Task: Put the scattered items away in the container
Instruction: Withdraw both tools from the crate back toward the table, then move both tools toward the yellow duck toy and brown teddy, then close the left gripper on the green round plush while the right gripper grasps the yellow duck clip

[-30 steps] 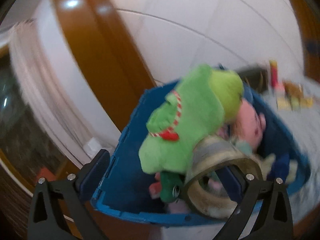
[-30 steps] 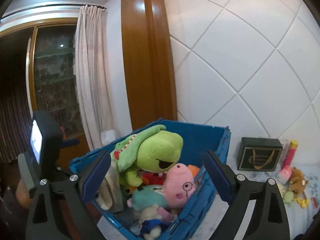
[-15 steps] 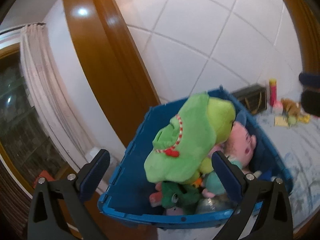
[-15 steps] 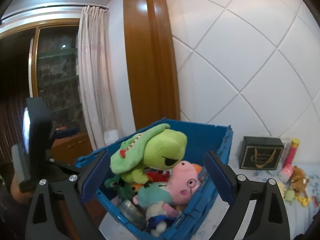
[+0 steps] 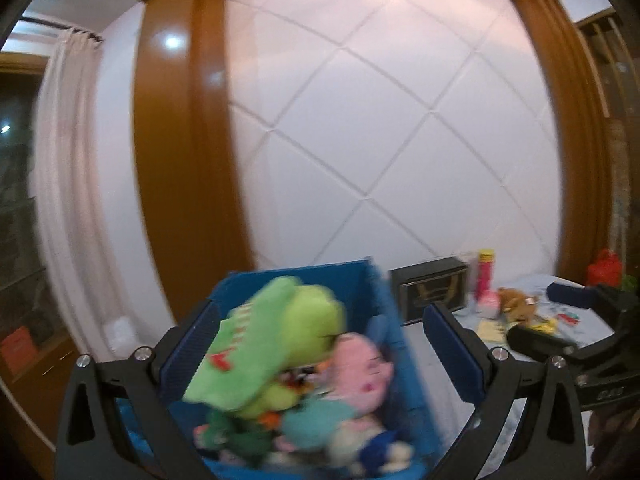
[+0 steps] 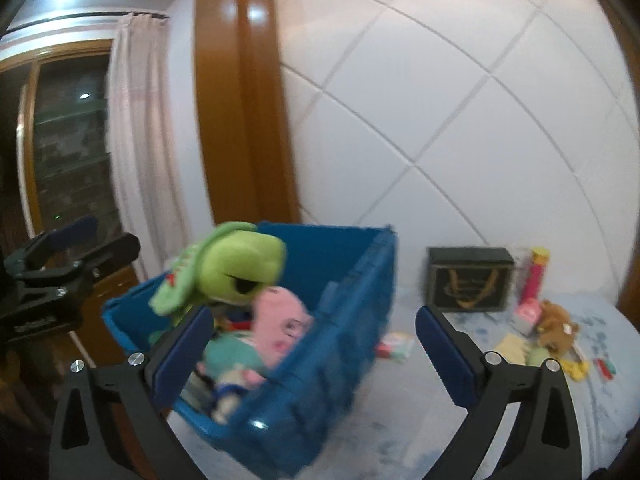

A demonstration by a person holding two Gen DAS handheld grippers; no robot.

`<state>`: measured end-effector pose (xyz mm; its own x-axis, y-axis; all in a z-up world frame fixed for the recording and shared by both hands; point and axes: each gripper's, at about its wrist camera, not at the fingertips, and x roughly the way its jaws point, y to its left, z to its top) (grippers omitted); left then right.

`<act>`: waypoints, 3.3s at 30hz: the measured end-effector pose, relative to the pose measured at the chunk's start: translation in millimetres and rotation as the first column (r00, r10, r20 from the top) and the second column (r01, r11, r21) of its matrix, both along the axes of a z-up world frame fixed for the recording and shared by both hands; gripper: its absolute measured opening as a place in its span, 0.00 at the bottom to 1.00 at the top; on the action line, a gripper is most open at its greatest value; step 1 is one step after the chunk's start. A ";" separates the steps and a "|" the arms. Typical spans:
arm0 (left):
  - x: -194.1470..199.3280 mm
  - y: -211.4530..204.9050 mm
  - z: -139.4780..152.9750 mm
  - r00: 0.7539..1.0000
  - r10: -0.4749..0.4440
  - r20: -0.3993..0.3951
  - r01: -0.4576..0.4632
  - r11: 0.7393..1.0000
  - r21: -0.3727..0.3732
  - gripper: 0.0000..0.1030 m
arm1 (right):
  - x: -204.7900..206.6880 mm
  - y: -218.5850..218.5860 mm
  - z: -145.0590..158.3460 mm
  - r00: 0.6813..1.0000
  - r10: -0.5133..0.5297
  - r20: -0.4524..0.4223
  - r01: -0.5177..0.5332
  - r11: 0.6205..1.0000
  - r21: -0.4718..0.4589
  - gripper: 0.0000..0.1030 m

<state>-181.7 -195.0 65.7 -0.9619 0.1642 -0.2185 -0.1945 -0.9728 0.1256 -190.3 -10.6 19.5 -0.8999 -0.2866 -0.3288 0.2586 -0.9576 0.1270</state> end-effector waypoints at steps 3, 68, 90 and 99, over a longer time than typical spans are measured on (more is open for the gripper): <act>-2.2 41.4 -1.3 0.998 -0.068 0.002 0.068 0.998 0.000 1.00 | 3.7 38.1 -11.0 0.999 -0.045 0.018 0.045 0.999 0.000 0.99; -316.0 532.0 -368.4 0.777 -0.234 0.585 0.284 0.959 0.006 1.00 | -231.0 532.2 -345.5 0.819 -0.097 0.565 -0.007 0.984 0.179 0.42; -336.0 558.1 -402.5 0.727 -0.282 0.626 0.401 0.915 -0.053 0.61 | -173.7 538.3 -334.5 0.814 -0.124 0.567 0.047 0.988 0.149 0.63; -327.6 554.5 -397.3 0.715 -0.303 0.630 0.415 0.909 -0.033 0.61 | -219.6 512.4 -334.5 0.816 -0.002 0.579 -0.097 0.985 0.140 0.72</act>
<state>-509.3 359.4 -331.7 -0.4967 0.3790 -0.7808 -0.6132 -0.7899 0.0066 -409.9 501.8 -315.0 -0.5185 -0.2248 -0.8250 0.2310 -0.9658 0.1179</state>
